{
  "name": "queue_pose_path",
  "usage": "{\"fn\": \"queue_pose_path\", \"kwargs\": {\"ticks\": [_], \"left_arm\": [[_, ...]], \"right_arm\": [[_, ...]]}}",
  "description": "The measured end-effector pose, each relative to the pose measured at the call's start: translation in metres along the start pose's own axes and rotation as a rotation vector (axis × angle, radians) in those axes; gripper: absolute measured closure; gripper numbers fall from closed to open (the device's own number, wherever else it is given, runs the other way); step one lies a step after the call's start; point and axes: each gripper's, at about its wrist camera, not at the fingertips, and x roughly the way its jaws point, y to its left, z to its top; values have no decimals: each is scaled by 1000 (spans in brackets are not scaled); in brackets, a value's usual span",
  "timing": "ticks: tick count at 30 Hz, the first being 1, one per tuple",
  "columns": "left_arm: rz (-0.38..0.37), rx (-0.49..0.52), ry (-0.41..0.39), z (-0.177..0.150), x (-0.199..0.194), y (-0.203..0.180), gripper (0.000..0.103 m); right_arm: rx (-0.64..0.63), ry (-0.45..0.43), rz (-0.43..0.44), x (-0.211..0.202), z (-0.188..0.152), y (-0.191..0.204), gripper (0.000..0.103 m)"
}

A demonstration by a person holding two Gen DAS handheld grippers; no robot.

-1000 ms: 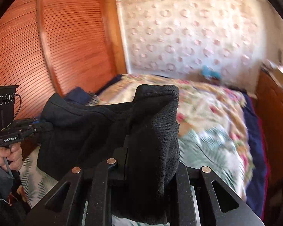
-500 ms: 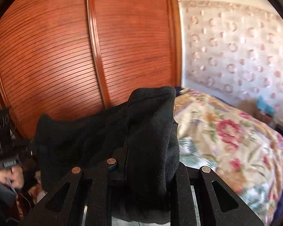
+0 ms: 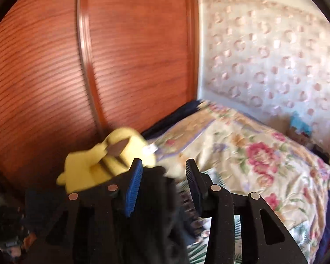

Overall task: Fold small clothes
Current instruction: 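Lift the folded shirt with both grippers and carry it toward the clothes stack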

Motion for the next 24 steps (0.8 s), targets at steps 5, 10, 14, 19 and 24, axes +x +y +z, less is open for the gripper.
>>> {"fn": "queue_pose_path", "kwargs": {"ticks": [5,10,14,19,24], "left_arm": [[-9,-8,3,-5,-6,4,92],[-12,0,-5,-2,-7,1,92],[-10,2,-10,-2,-8,1,92],[-4,10,-14,-2,-9,0,92],[-2,22,-14,-2,-9,0,92]], "right_arm": [[61,-45,-29,-47,-28,19,42],[167,-19,6,-86,-84,23,19],[219,13,55,-101,-99,32,19],[273,69,115,-90,-102,25,19],[375,82,175,-61,-84,-2,19]]}}
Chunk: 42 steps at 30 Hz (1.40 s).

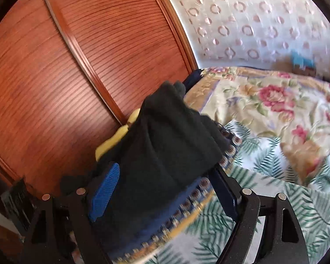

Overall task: Fold small clothes
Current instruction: 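Lift the folded shirt with both grippers and carry it toward the clothes stack, then lower the shirt onto the folded clothes stack and open both grippers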

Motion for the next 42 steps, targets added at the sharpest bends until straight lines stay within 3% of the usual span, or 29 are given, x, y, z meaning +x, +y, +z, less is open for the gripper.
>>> {"fn": "queue_pose_path", "kwargs": {"ticks": [5,7,9,13,17,20,23,24,25,27,28,31,33,37,39,42], "left_arm": [[-19,3,-10,-1,-3,1,92],[-33,3,-23,-1,-7,1,92],[-50,-2,-41,0,-12,2,92],[-70,-10,-67,2,-22,-1,93],[-93,-30,-69,4,-26,-4,93],[-95,-23,-41,4,-17,-9,93],[-56,0,-2,3,-2,-15,92],[-43,8,0,2,0,-17,92],[-32,18,-2,1,1,-18,92],[-24,26,2,-1,1,-19,92],[-20,29,8,-1,2,-19,92],[-6,35,12,-1,0,-19,83],[18,57,-3,-1,-7,-22,66],[50,92,-34,0,-20,-27,49],[59,111,-62,0,-29,-32,24],[57,148,-99,2,-44,-44,21]], "right_arm": [[99,24,-4,17,24,-20,19],[98,32,6,26,36,-19,64],[44,27,27,28,49,-8,74],[-137,-18,76,29,74,35,78],[-246,-55,94,29,96,50,78],[-256,-34,26,40,99,26,78],[-231,60,-71,71,90,-9,75],[-231,82,-89,78,89,-13,68],[-234,91,-111,82,87,-19,54],[-221,53,-156,77,89,-26,35],[-205,38,-157,74,93,-28,32],[-210,-11,-200,58,91,-24,32],[-232,-35,-225,49,81,-15,32],[-258,-71,-243,28,53,0,32],[-253,-84,-240,13,35,5,32],[-241,-106,-231,-9,12,12,32]]}}
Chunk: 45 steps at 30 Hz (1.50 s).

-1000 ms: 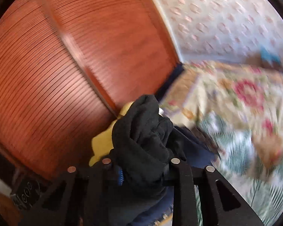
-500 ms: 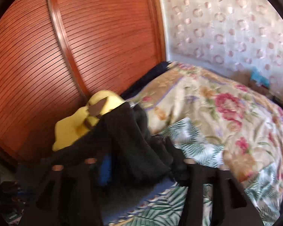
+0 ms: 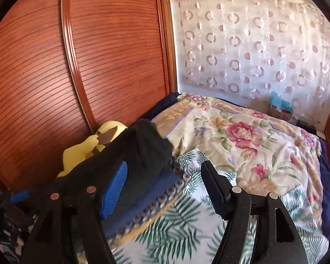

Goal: Fold small clothes

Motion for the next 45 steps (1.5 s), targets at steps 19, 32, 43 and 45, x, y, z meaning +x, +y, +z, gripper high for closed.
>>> {"fn": "queue_pose_path", "kwargs": {"ticks": [19,32,43,45], "left_arm": [[-80,128,-56,-4,-38,-103,20],[-123,156,-106,-9,-78,-153,20],[-117,177,-115,-13,-91,-168,20],[-119,184,-115,-13,-92,-170,20]], "right_arm": [[59,-176,-126,-223,-143,57,24],[171,-254,-420,-351,-226,95,13],[211,-291,-469,-385,-241,121,13],[214,-295,-468,-385,-242,122,13]]}}
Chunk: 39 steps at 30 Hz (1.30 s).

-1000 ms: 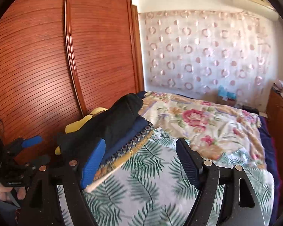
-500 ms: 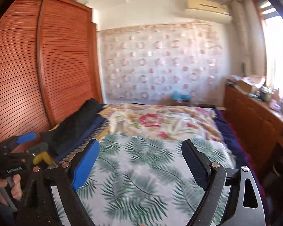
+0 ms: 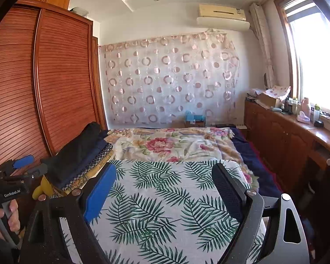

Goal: Fold small clothes

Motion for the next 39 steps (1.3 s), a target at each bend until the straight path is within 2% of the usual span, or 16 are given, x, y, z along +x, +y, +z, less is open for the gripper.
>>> {"fn": "queue_pose_path", "kwargs": {"ticks": [10,39], "left_arm": [[-5,6,-4,1,-3,-6,20],[-9,4,-12,3,-7,-10,20]], "right_arm": [[-3,4,-4,16,-2,-3,13],[-6,-5,-2,16,-3,-27,13]]}}
